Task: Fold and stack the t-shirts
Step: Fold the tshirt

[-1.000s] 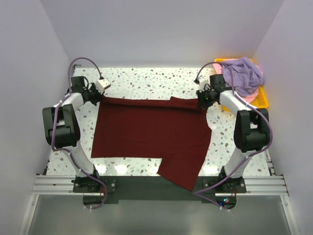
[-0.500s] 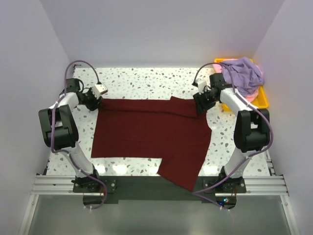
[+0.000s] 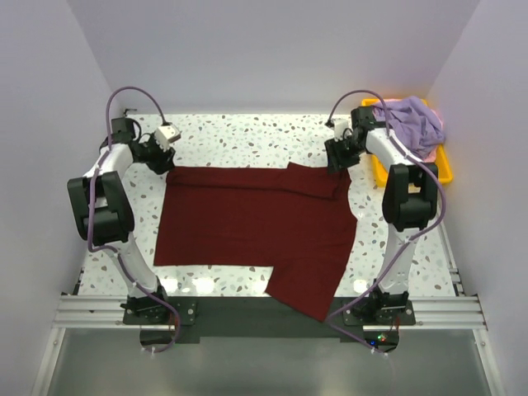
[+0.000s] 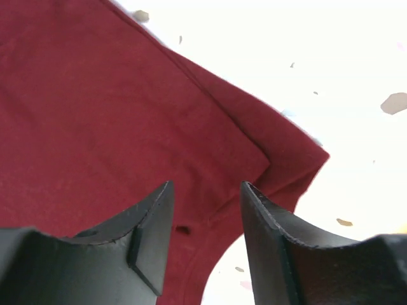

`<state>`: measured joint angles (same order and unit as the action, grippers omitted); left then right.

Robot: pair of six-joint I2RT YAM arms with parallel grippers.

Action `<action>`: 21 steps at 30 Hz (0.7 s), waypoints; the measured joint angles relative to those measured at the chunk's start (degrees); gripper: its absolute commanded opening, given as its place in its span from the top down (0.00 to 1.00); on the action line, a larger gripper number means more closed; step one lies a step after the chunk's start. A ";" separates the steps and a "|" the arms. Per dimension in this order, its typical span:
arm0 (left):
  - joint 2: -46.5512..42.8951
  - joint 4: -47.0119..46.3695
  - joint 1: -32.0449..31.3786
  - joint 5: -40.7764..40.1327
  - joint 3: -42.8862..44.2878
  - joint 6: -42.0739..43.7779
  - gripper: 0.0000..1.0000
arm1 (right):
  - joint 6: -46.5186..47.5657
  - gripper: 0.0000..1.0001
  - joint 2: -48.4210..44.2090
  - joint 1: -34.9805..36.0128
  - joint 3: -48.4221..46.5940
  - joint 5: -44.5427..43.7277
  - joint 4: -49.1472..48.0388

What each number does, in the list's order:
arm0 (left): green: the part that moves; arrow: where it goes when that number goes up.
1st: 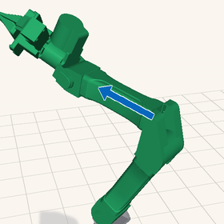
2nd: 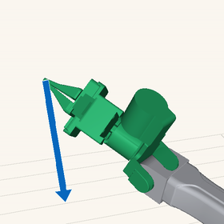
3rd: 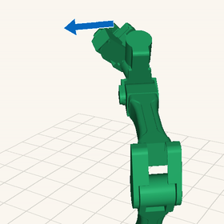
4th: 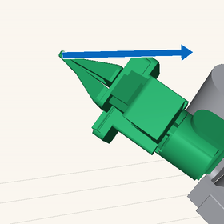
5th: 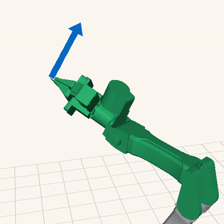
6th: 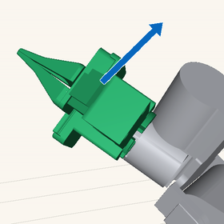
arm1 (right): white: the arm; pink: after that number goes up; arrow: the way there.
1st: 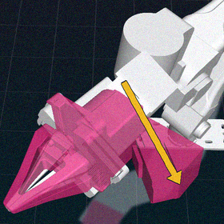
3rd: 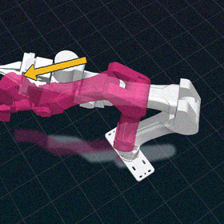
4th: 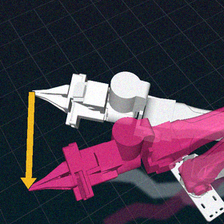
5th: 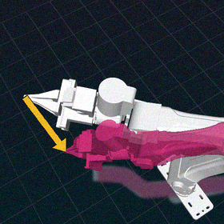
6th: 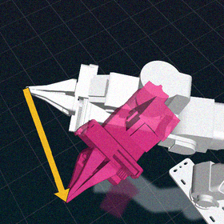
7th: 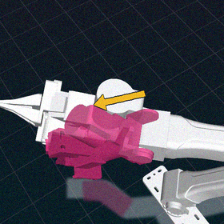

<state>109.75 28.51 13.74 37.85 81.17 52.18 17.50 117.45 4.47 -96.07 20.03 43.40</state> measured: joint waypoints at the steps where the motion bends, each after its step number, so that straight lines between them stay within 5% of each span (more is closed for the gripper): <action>1: 0.26 0.07 -0.15 -0.09 0.00 -0.31 0.48 | -0.57 0.52 1.44 -0.02 -0.87 -0.20 0.61; 18: 0.61 -0.66 -0.70 -0.85 -1.57 -1.70 0.46 | -3.13 0.51 5.57 -0.04 -2.60 -6.58 2.86; 21: 0.61 -0.76 -0.70 -0.87 -1.68 -1.92 0.46 | -3.21 0.59 5.64 -0.04 -2.60 -6.99 2.89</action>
<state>110.37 27.75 13.04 36.97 79.48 50.26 14.28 123.09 4.43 -98.67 13.04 46.28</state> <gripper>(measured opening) 0.541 0.455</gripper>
